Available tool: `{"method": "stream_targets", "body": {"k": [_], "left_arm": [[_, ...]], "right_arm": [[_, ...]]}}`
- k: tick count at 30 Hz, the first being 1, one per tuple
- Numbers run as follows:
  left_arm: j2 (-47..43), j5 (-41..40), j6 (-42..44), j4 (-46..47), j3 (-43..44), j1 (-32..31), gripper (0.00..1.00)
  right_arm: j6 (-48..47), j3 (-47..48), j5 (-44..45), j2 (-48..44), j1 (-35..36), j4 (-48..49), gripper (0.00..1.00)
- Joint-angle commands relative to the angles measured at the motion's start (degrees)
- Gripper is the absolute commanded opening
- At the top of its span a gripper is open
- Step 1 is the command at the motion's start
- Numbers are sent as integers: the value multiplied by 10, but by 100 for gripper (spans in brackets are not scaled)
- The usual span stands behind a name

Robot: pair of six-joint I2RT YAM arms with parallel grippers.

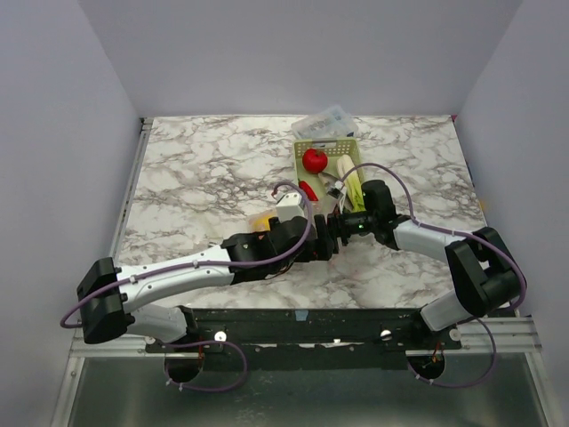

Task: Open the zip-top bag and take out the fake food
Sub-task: Pick up the fake fruit from the zipper food storage bag.

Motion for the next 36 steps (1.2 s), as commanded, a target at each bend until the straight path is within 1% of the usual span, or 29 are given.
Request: {"method": "stream_targets", "body": {"k": [1,2,4,5,6,7,8,11,17,22,25,29,31,33,36], "left_arm": [[32,-99,-37,-114,56,-16,82],[35,-101,-36,-116,60,-16,76],[42,-106,-36,-125,70,-17,67],[46,-108,-33,-131,76,-16,67],[52,-106,-28,-134,84,-16,63],[56,-105,-24,-137,88,-16,63],[61,-100,-19,-137,92,-16,60],[71,-89,-3,-128,99,-16,60],[68,-48,39,-82,96,-16,65],[75,-37,54,-69,100,-15,65],[89,-51,47,-85,110,-17,64],[128,-74,32,-147,147,-17,60],[138,-74,33,-157,158,-17,54],[139,-74,34,-152,158,-17,42],[136,-76,38,-156,159,-17,29]], "right_arm": [[-1,-1,1,0,4,2,77],[-1,-1,0,0,4,2,77],[-2,-1,0,-1,4,2,77],[-1,-1,0,-1,4,2,77],[-2,-2,0,-2,4,2,77],[-2,-2,-1,-2,4,1,77],[-2,-2,0,-2,4,1,77],[-2,-2,0,-3,4,1,77],[-3,-2,2,-5,4,0,77],[-3,-1,1,-5,3,-1,77],[-3,-1,0,-5,4,-1,77],[-2,-2,-1,-5,4,-1,77],[-2,-1,-2,-6,3,-1,77],[-3,-2,-1,-7,4,-1,77],[-3,-1,0,-8,3,-1,77]]}}
